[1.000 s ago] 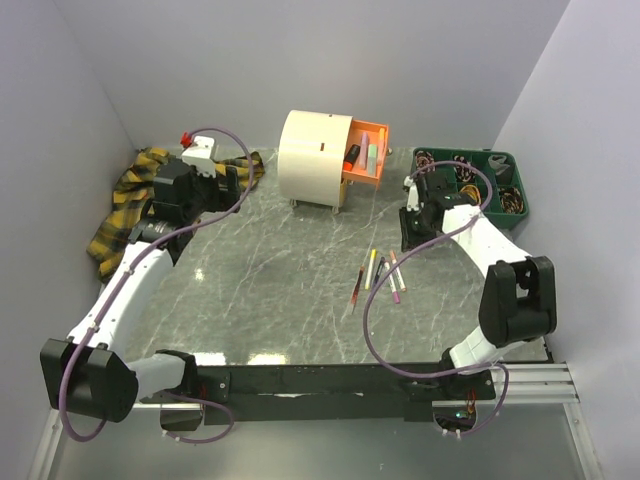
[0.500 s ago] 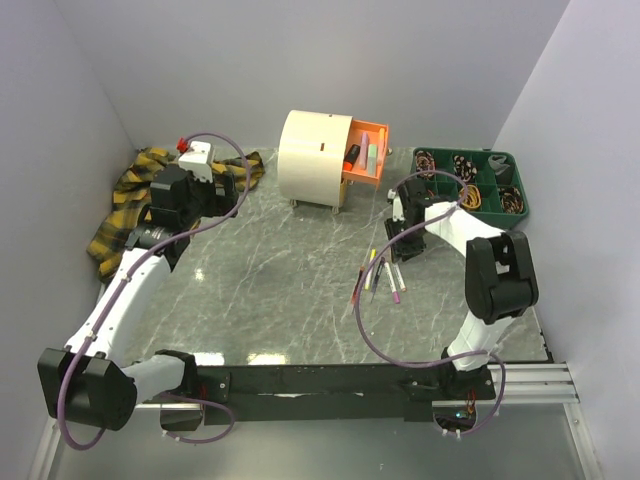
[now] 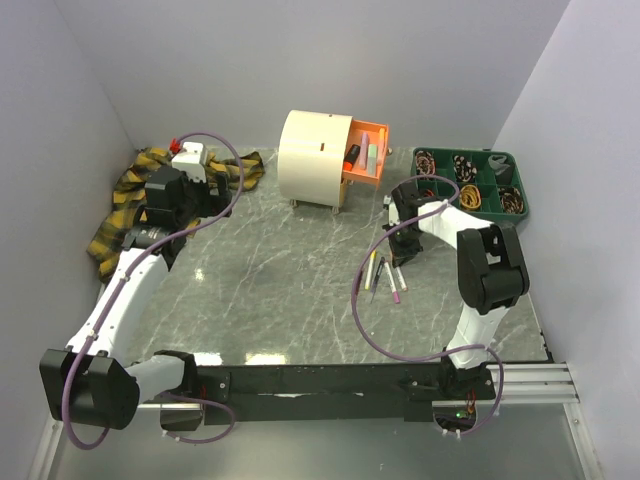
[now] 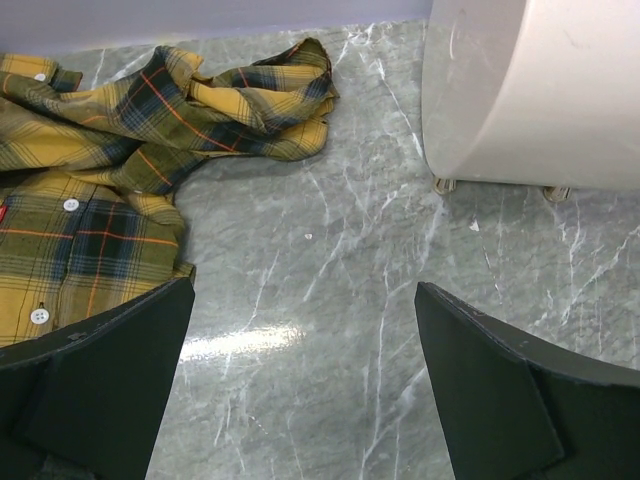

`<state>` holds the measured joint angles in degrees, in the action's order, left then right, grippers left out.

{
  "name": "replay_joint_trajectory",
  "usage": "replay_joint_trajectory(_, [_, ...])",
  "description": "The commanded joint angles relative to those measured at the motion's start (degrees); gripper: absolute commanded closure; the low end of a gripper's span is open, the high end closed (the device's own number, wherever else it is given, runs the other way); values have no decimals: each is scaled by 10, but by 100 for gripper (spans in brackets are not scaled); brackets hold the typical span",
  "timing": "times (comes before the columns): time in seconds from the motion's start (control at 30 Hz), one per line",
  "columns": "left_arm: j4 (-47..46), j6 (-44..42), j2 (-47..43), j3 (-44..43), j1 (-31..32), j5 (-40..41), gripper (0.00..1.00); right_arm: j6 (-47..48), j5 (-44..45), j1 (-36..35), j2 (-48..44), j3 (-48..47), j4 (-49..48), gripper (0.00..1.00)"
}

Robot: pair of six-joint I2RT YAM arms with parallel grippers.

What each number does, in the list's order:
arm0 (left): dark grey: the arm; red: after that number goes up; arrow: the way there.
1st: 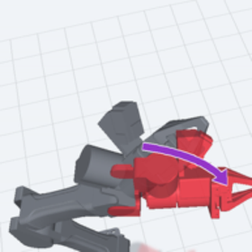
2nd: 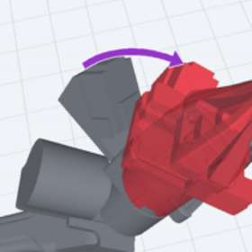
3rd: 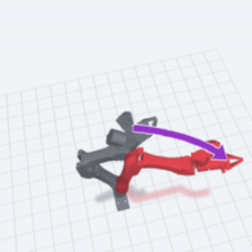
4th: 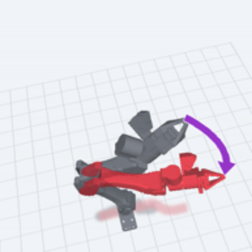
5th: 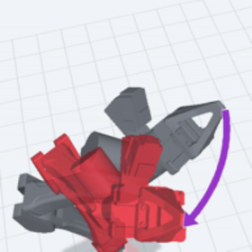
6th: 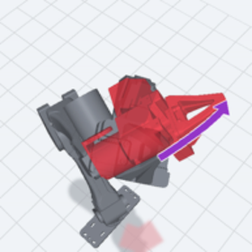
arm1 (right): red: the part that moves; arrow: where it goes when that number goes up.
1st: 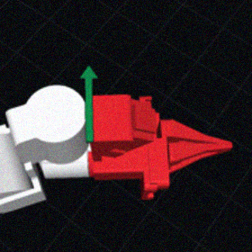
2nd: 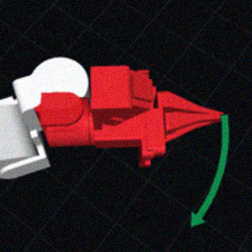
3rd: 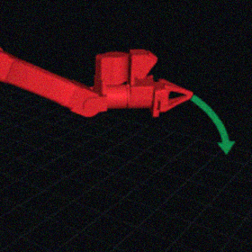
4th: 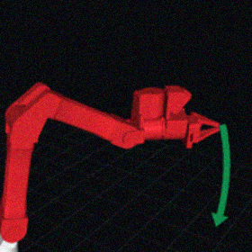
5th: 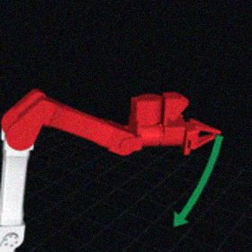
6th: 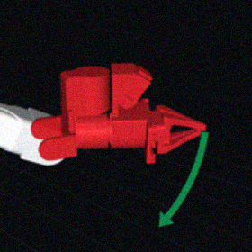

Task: Sort the stationery into containers
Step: Pick up the pen from the center of the board, then place the pen in the drawer.

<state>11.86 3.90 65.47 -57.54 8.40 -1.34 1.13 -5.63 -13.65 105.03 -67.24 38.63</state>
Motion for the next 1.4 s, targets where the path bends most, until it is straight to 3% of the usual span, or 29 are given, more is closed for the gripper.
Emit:
replay_joint_trajectory(0.0, [-17, 9, 2, -9, -10, -14, 1, -9, -3, -5, -49, 11, 24, 100])
replay_joint_trajectory(0.13, [-25, 4, 7, -11, -14, -17, 1, -24, -20, -2, -168, -10, 69, 100])
replay_joint_trajectory(0.27, [-46, 8, 28, -21, -14, -23, 1, -17, -158, -1, -246, -56, 82, 100])
replay_joint_trajectory(0.4, [-54, 21, 64, -51, -14, -41, 1, -50, -295, -4, -280, -96, -15, 100])
replay_joint_trajectory(0.6, [-51, 22, 105, -99, -14, -44, 0, -127, -297, -9, -157, -273, -94, 100])
replay_joint_trajectory(0.9, [-40, 14, 106, -103, -14, -25, 0, -126, -182, -6, 78, -582, -43, 100])
replay_joint_trajectory(1.1, [-34, 8, 102, -97, -14, -19, 1, -128, -100, -3, 139, -634, -51, 100])
replay_joint_trajectory(1.33, [-34, 3, 117, -108, -13, -17, 1, -141, -64, -3, 166, -618, -51, 100])
replay_joint_trajectory(1.37, [-35, 4, 118, -108, -14, -18, 0, -142, -62, -3, 169, -618, -51, 91])
